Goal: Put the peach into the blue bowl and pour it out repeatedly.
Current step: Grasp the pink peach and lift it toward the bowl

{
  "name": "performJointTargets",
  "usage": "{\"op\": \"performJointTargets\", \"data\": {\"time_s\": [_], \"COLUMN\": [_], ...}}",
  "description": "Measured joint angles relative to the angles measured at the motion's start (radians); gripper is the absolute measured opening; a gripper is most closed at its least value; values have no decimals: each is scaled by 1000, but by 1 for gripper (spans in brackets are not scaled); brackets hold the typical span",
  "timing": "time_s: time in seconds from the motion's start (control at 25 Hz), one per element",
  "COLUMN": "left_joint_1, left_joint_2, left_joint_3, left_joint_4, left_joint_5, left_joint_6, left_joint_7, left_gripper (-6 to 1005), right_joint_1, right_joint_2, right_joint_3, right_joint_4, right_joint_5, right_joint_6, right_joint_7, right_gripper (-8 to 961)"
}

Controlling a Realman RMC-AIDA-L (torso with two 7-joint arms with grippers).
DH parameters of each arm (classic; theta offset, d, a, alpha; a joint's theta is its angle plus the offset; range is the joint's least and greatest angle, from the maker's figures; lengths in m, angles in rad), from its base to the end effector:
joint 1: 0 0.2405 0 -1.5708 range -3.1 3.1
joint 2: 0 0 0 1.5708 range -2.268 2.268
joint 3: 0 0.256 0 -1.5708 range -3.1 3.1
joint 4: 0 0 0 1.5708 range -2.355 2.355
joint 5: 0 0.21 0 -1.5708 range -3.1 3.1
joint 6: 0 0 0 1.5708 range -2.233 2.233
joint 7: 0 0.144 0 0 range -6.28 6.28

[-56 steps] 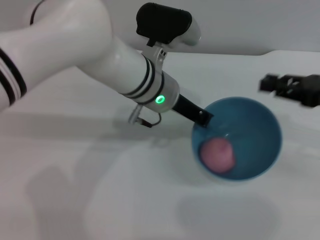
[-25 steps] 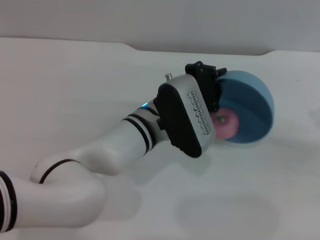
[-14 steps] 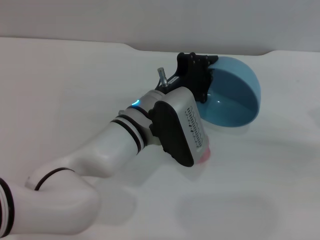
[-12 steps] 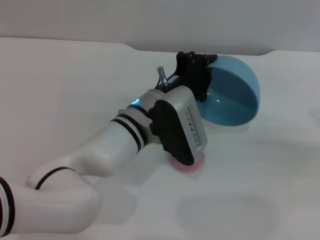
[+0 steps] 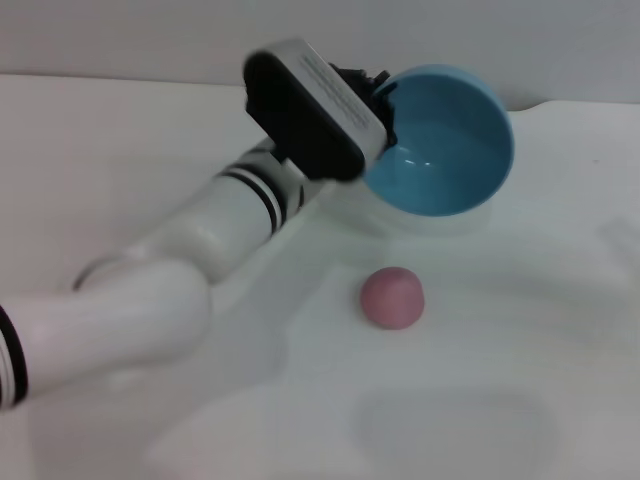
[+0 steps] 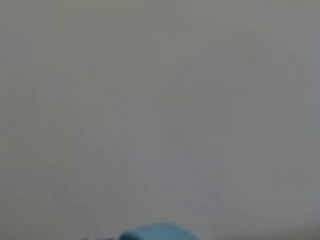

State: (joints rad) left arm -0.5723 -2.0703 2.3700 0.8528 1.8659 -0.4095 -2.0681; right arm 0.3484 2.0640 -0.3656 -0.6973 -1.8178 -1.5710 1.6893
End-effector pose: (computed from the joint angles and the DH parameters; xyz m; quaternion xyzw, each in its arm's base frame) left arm -0.1609 0.3732 -0.1193 -0.8650 -0.0139 -0.1067 0.4901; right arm 0.3288 0.2992 0.0771 -0.7653 0.4257 0.4023 0.2669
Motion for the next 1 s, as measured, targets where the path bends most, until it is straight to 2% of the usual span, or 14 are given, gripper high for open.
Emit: {"op": "performJointTargets", "data": {"time_s": [0.2,0.4,0.48,0.52,0.56,0.72,0.84,1.0], "left_joint_1": [-1,-58,-68,-68,-69,-71,-63,-47], "left_joint_2": [2,12,15,15,16,21,20,21], "left_joint_3": [-298,-607,-710,-710,-826,-966,-1062,-1131], "left_joint_4": [37,35,36,36,46,80,134,223], "left_joint_5": [-3,18,46,46,123,314,506,664], "left_joint_6": [452,918,1021,1021,1112,1229,1303,1425], "left_joint_7": [-62,-151,-177,-177,-228,-355,-484,-602], "left_gripper": [0,0,0,0,0,0,-1,-1], "right_joint_1": [45,109,136,146,154,173,186,217], "right_joint_2": [0,-3,-1,-1,-1,-2,-1,0], "right_joint_3": [-63,-161,-206,-228,-246,-323,-376,-457], "right_joint_4": [74,116,122,127,131,135,133,138], "right_joint_5": [-8,-46,-69,-77,-82,-105,-120,-159], "right_joint_6": [14,98,123,132,141,166,168,182], "right_joint_7": [-60,-61,-58,-57,-57,-56,-56,-52], "right_gripper": [361,361,361,361,361,369,395,429]}}
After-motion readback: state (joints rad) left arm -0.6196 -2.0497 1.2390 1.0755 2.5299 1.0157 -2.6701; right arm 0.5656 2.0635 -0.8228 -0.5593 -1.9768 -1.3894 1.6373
